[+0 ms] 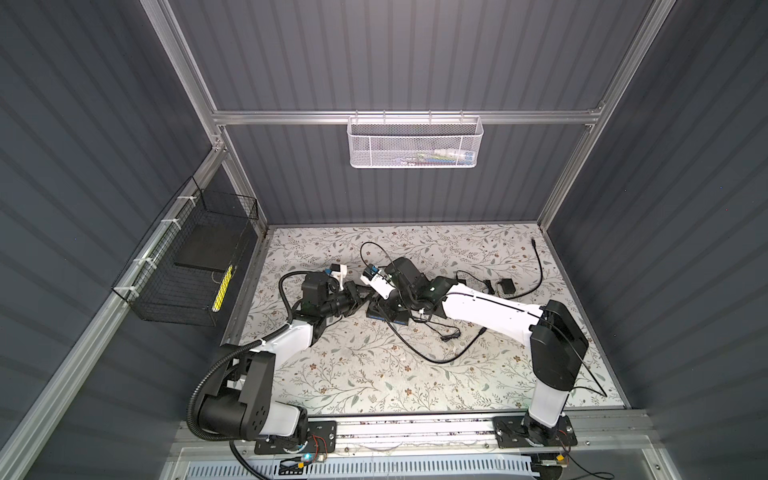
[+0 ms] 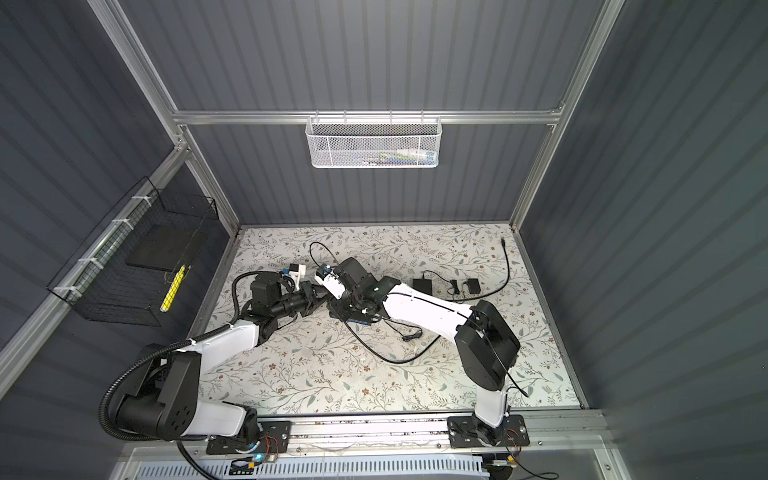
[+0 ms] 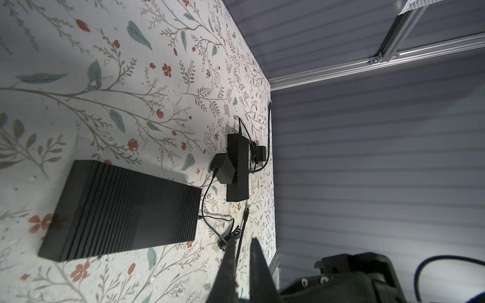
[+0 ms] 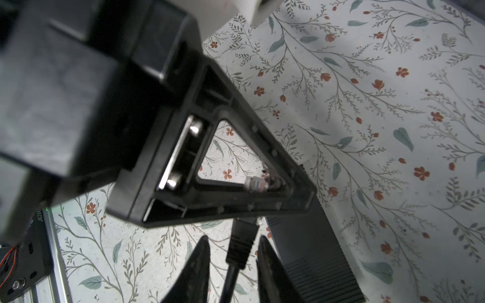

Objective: Insert the plug into the switch port

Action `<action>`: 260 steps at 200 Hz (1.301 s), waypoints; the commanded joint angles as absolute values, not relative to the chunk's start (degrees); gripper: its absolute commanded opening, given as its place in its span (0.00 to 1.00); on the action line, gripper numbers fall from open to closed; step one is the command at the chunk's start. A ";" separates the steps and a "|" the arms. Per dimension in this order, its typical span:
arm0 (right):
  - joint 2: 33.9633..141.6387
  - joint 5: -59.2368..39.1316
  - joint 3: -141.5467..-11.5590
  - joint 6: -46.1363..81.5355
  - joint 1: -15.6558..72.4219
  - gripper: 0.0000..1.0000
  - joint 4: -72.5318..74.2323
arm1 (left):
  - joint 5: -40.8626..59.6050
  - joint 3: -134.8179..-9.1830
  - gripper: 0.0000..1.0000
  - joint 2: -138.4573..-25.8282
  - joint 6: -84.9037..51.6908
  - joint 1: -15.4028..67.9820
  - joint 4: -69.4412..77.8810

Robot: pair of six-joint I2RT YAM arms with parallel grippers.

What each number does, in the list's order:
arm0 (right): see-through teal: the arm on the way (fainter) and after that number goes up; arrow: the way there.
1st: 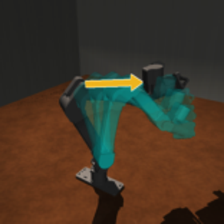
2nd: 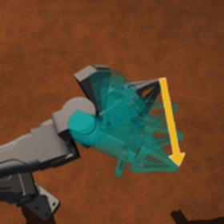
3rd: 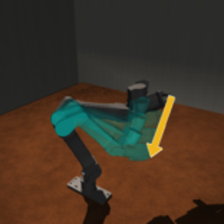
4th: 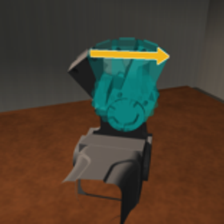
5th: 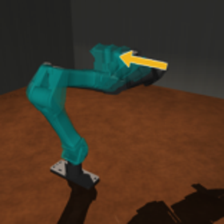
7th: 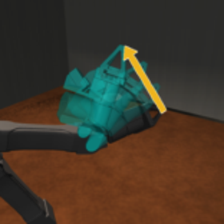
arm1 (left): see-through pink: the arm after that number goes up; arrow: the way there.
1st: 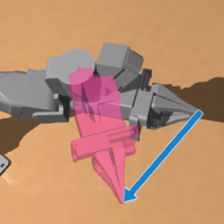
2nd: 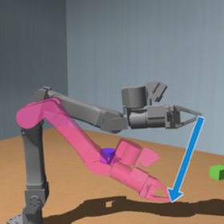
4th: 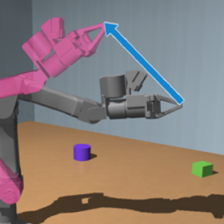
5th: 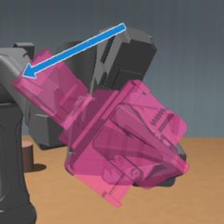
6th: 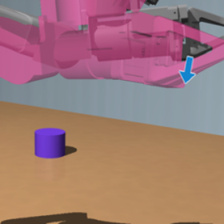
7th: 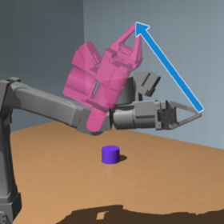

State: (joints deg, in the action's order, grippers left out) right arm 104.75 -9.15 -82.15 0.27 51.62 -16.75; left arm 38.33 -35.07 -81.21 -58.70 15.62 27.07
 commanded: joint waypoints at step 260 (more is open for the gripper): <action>106.45 -7.11 -85.00 2.62 51.52 0.23 -18.38 | 39.64 -35.53 0.13 -80.38 -58.44 16.25 27.86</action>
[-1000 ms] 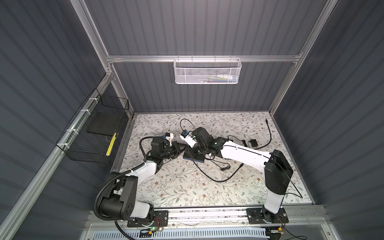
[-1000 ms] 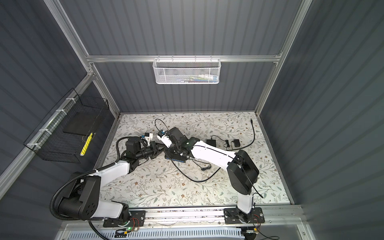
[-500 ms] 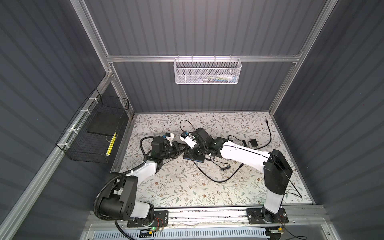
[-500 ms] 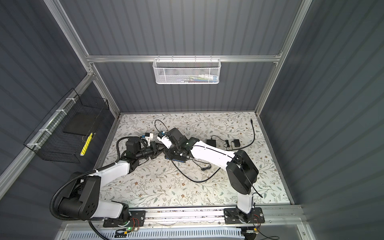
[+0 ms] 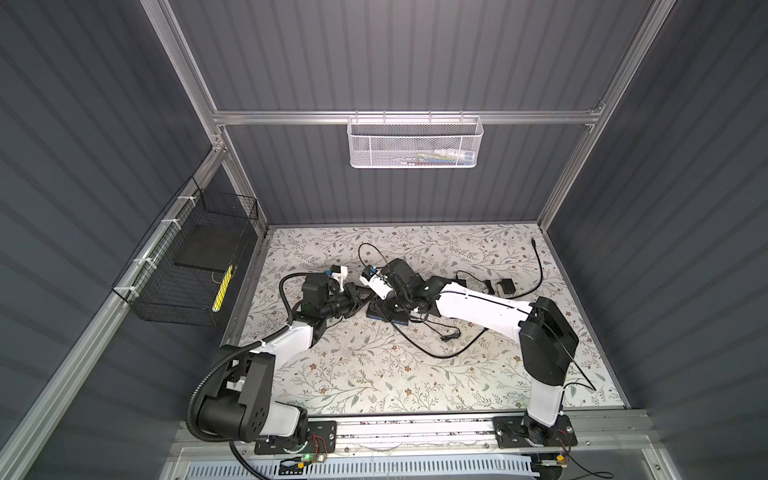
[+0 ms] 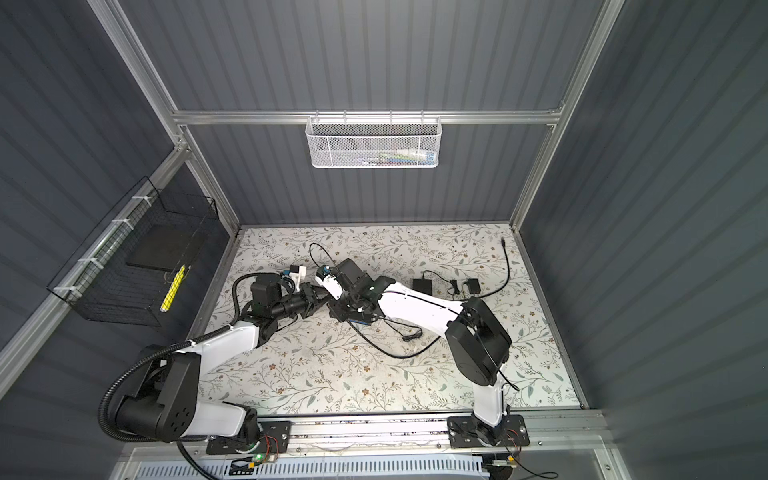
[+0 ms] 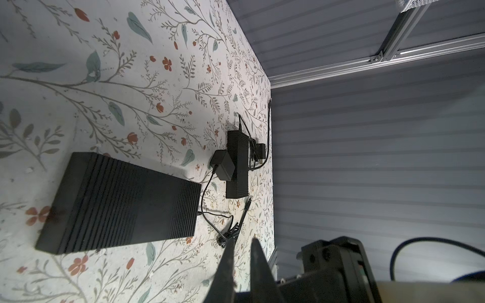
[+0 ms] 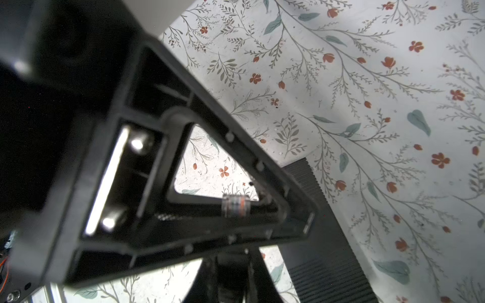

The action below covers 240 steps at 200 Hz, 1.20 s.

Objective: Insert the plug into the switch port

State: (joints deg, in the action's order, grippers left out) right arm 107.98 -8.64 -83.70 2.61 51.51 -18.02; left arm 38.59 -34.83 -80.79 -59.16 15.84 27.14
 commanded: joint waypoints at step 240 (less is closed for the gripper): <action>106.85 -8.70 -84.30 4.11 51.04 0.21 -17.43 | 40.09 -35.21 0.14 -81.15 -58.56 16.26 28.94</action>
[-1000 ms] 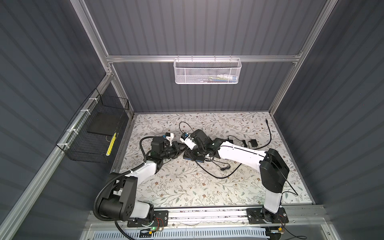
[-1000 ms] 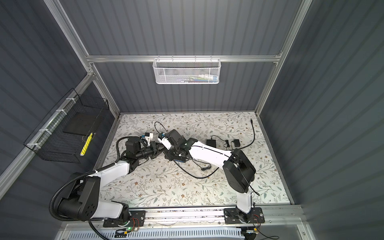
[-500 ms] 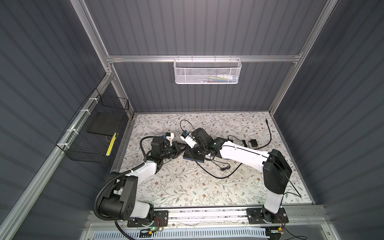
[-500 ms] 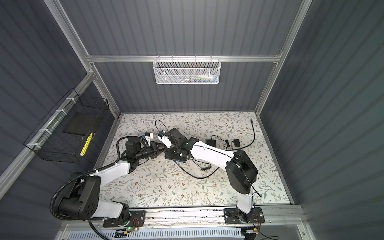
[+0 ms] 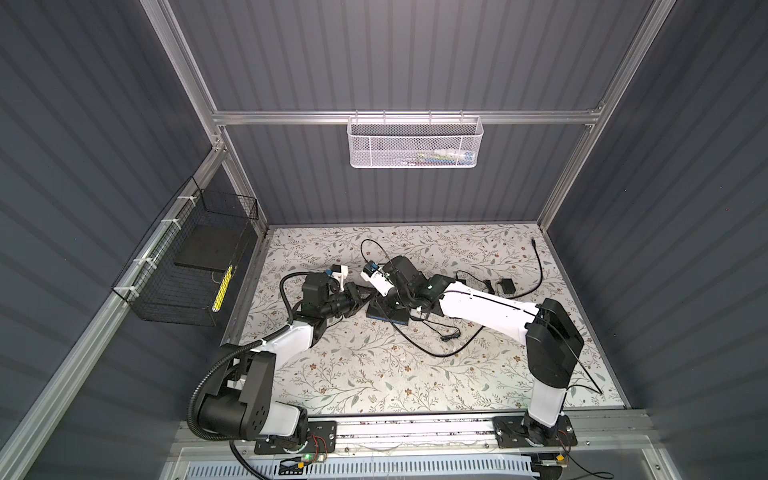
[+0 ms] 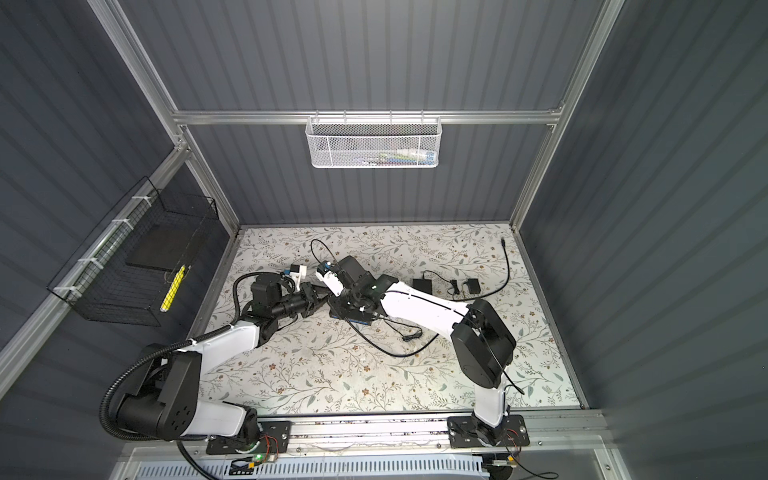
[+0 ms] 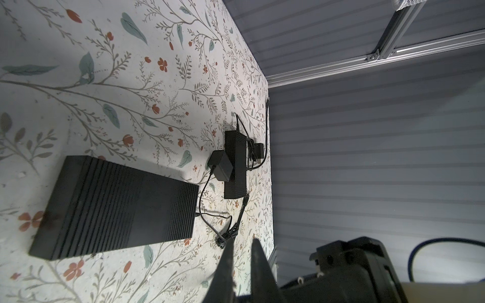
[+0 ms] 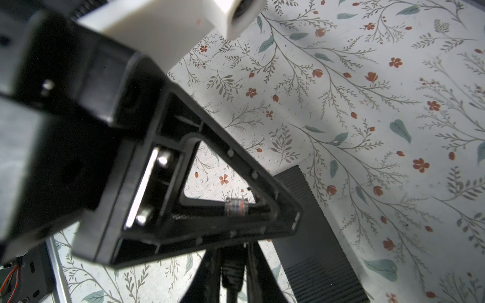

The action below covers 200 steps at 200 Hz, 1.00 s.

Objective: Insert the plug into the switch port

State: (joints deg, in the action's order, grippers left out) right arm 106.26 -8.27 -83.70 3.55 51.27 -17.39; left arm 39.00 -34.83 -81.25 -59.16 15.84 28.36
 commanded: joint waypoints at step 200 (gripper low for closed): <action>87.72 -15.47 -61.79 -1.03 45.10 0.00 -13.97 | 36.44 -55.38 0.53 -89.04 -34.91 12.37 2.17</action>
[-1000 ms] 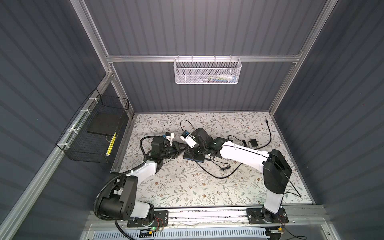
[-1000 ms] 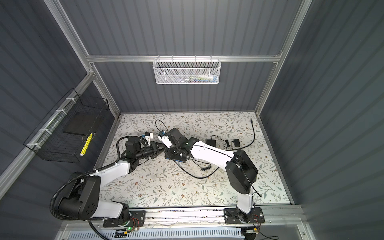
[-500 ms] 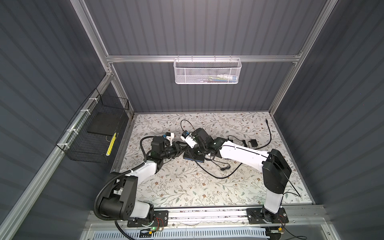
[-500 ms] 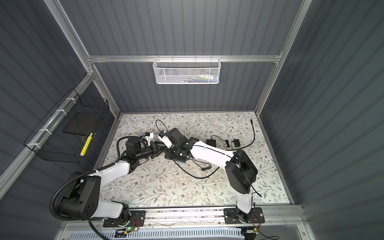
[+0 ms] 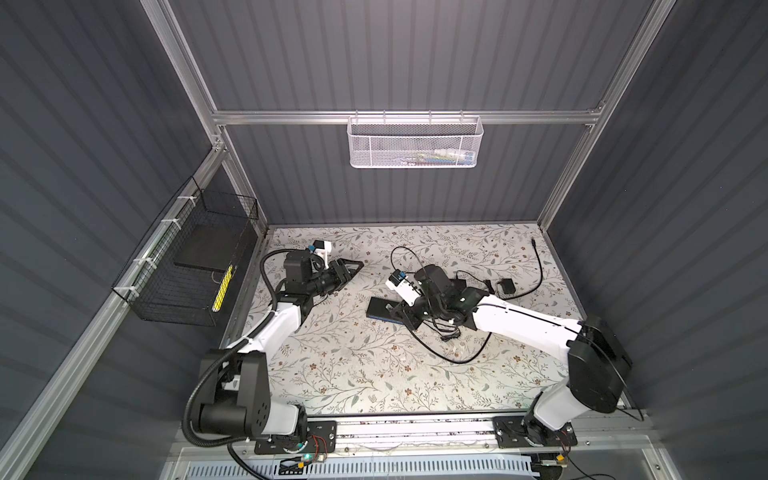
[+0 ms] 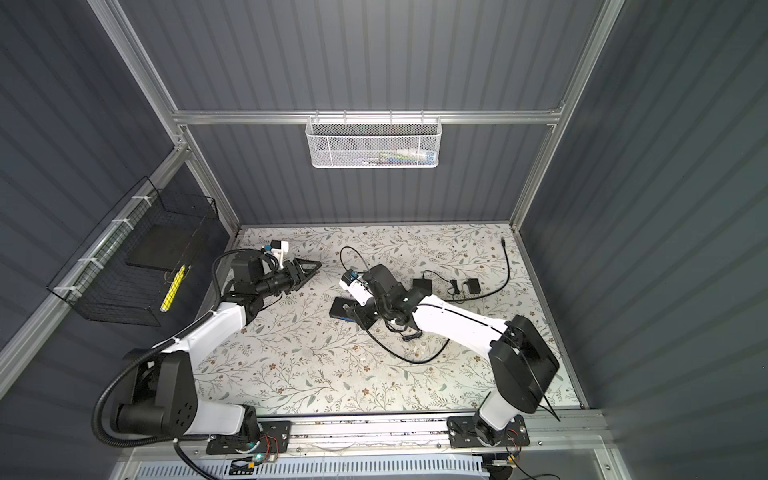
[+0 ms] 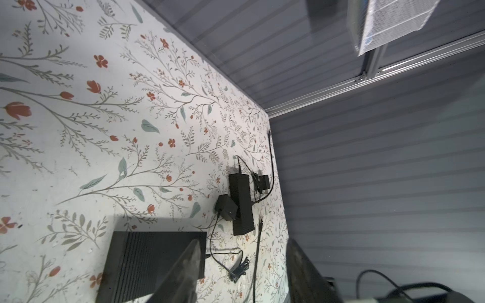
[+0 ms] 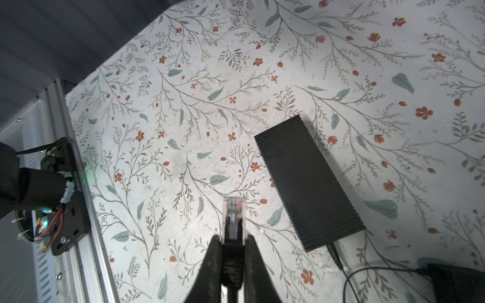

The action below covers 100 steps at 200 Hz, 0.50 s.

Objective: Insert the plug into the switch port

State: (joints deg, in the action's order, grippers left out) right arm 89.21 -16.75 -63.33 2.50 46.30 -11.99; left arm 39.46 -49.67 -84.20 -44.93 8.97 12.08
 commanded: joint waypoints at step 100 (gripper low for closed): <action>81.36 -8.57 -51.46 -9.14 45.35 0.01 -12.25 | 34.16 -73.26 0.52 -112.66 -27.26 18.75 -4.26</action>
State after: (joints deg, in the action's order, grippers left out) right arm 85.41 -8.51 -53.58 -5.08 45.15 -16.32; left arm 35.44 -69.69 -110.45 -30.92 17.37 -0.45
